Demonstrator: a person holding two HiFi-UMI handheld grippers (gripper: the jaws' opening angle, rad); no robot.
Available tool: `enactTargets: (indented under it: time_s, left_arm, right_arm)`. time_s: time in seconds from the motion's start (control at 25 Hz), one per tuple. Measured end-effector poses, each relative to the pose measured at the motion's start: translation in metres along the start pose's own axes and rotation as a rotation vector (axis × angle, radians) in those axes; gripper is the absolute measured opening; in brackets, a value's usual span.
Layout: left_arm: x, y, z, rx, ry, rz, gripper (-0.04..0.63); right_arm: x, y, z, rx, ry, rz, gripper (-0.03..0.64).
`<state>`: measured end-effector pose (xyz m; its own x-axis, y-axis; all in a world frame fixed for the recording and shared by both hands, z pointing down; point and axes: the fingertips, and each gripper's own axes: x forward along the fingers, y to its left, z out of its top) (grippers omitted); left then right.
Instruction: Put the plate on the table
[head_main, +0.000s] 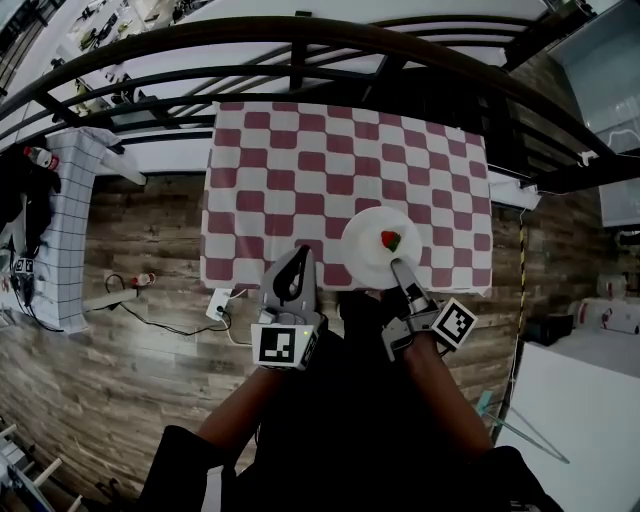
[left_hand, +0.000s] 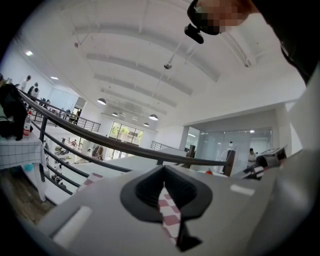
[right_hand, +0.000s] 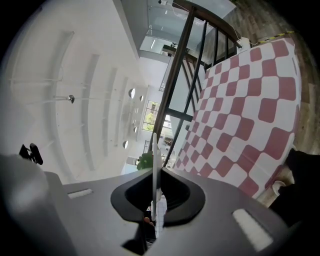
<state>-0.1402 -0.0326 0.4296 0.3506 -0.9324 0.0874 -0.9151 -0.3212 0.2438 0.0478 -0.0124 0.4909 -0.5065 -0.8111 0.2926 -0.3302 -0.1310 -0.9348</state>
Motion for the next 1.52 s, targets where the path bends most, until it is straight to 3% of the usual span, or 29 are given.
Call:
enactTargets:
  time_s: [0.44,0.64,1.04,1.36,1.52]
  left_arm:
    - [-0.007,-0.004,-0.013,0.01,0.042,0.029,0.009]
    - [0.004,-0.018,-0.01,0.03,0.038,0.0,0.009]
    - [0.051,-0.034,-0.011,0.058,0.079,-0.018,0.009]
    - [0.087,-0.04,-0.008,0.081,0.076,-0.025,0.009]
    - [0.103,-0.039,-0.009,0.072,0.103,-0.002,0.009]
  right_arm:
    - [0.003,-0.033,0.014,-0.036,0.001,-0.019,0.015]
    - [0.009,-0.043,0.023,-0.043,0.006,-0.023,0.015]
    - [0.03,-0.078,0.052,-0.027,0.021,-0.068,0.015]
    - [0.063,-0.092,0.077,0.001,0.033,0.01,0.015]
    - [0.075,-0.104,0.085,0.003,0.067,-0.035,0.015]
